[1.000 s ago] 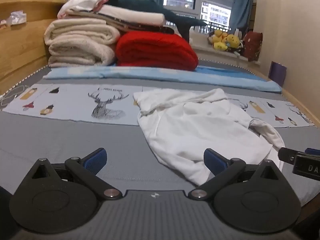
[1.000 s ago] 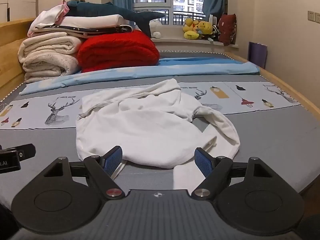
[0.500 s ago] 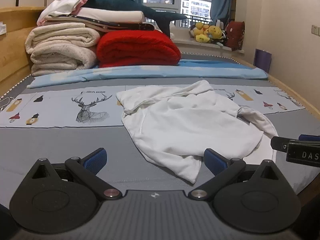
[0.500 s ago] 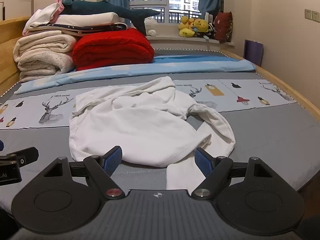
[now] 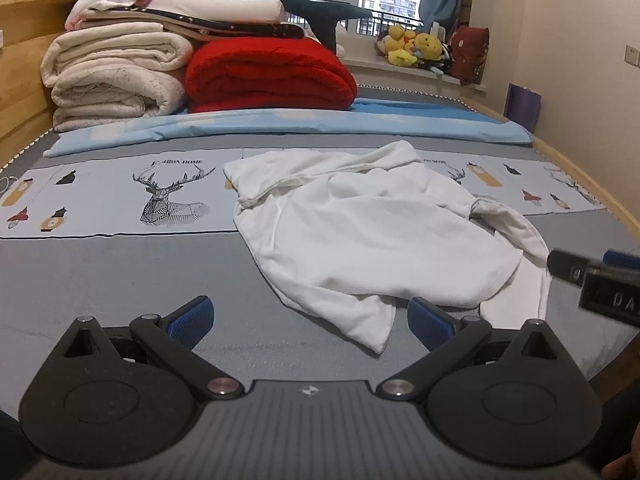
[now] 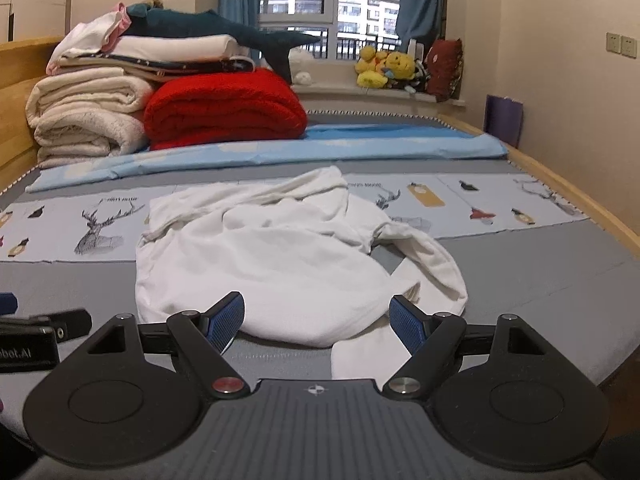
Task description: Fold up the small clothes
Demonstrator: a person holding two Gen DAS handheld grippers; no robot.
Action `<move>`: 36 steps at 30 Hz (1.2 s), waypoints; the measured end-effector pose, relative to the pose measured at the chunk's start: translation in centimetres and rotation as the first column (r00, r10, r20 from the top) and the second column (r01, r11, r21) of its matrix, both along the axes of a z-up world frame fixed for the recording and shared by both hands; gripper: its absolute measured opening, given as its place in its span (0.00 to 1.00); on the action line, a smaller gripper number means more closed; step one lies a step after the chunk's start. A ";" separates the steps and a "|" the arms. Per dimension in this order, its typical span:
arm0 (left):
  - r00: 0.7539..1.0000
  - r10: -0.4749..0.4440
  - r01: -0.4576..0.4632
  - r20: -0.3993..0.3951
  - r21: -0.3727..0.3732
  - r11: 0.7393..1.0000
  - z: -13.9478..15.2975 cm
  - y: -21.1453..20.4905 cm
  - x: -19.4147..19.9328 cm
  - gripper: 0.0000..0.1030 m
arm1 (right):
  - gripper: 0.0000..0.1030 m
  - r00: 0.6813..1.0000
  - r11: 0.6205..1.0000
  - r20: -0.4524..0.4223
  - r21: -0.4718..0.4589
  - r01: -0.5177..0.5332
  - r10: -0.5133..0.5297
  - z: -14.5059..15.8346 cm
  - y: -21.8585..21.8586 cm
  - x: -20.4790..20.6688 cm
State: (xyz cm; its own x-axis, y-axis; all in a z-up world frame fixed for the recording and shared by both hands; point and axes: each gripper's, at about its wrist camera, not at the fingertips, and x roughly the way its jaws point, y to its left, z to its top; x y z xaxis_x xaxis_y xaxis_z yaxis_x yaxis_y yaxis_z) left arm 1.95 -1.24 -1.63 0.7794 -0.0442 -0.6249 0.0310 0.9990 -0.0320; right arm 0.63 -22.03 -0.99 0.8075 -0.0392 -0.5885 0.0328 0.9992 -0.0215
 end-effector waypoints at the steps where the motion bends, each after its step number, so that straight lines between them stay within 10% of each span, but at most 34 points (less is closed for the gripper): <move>1: 1.000 -0.001 0.001 0.000 0.000 1.000 0.0 0.0 0.0 1.00 | 0.78 1.000 1.000 0.009 -0.004 0.001 -0.001 0.1 0.1 -0.1; 36: 1.000 0.007 -0.007 0.017 0.002 1.000 -0.1 -0.1 -0.1 1.00 | 0.78 0.996 0.999 -0.075 0.016 -0.044 0.045 -0.6 1.0 0.8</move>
State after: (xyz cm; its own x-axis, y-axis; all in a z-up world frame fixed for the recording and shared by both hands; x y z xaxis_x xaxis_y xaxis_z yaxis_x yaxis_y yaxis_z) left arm 1.88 -1.30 -1.69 0.7900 -0.0371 -0.6120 0.0241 0.9993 -0.0294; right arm 1.46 -21.02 -1.62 0.7617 0.0044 -0.6479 -0.0128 0.9999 -0.0082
